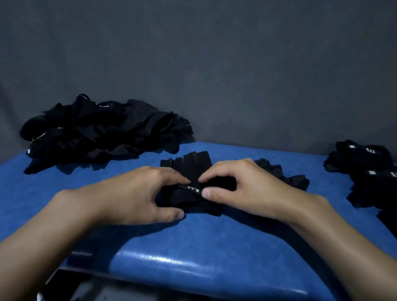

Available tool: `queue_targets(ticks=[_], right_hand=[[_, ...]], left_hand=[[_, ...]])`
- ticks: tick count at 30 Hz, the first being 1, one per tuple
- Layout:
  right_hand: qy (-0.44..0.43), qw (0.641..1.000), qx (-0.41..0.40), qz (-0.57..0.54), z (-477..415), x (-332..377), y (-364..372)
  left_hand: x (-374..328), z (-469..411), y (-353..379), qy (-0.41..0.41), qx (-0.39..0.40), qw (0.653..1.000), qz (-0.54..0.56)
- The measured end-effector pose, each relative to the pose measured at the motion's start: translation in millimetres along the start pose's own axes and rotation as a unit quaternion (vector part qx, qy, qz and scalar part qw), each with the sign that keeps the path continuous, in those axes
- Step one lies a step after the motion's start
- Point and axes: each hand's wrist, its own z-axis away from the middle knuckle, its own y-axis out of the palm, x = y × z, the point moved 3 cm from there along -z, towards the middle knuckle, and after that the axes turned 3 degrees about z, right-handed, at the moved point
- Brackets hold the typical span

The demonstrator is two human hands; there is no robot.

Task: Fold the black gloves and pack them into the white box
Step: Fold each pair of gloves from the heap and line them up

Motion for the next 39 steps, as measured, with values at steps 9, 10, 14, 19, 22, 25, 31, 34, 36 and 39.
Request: queue_targets(ticks=[9, 10, 14, 19, 22, 25, 31, 34, 36, 39], right_hand=[[0.055, 0.995, 0.085, 0.014, 7, -5, 6], [0.063, 0.994, 0.091, 0.015, 7, -6, 6], [0.065, 0.993, 0.102, 0.009, 9, -5, 7], [0.045, 0.996, 0.08, -0.014, 8, 3, 1], [0.045, 0.997, 0.062, -0.032, 9, 6, -2], [0.056, 0.996, 0.053, -0.053, 10, 4, -3], [0.05, 0.995, 0.027, -0.085, 8, -3, 0], [0.038, 0.993, -0.009, -0.107, 7, -3, -3], [0.03, 0.99, -0.016, -0.139, 6, -2, -4], [0.026, 0.984, -0.016, -0.178, 5, -2, -3]], left_hand=[[-5, 4, -3, -0.007, -0.018, 0.999, 0.029], [-6, 5, -3, -0.002, -0.018, 0.999, 0.03], [-9, 4, -3, 0.022, -0.011, 0.999, 0.027], [-3, 3, -4, 0.036, -0.068, 0.996, -0.037], [-5, 3, -5, 0.054, -0.093, 0.993, -0.038], [-2, 2, -5, 0.048, -0.11, 0.993, -0.006], [4, 0, -6, 0.03, -0.143, 0.987, 0.067], [3, 0, -8, 0.009, -0.142, 0.982, 0.12], [1, 1, -8, -0.008, -0.129, 0.978, 0.165], [-1, 1, -6, -0.023, -0.121, 0.974, 0.19]])
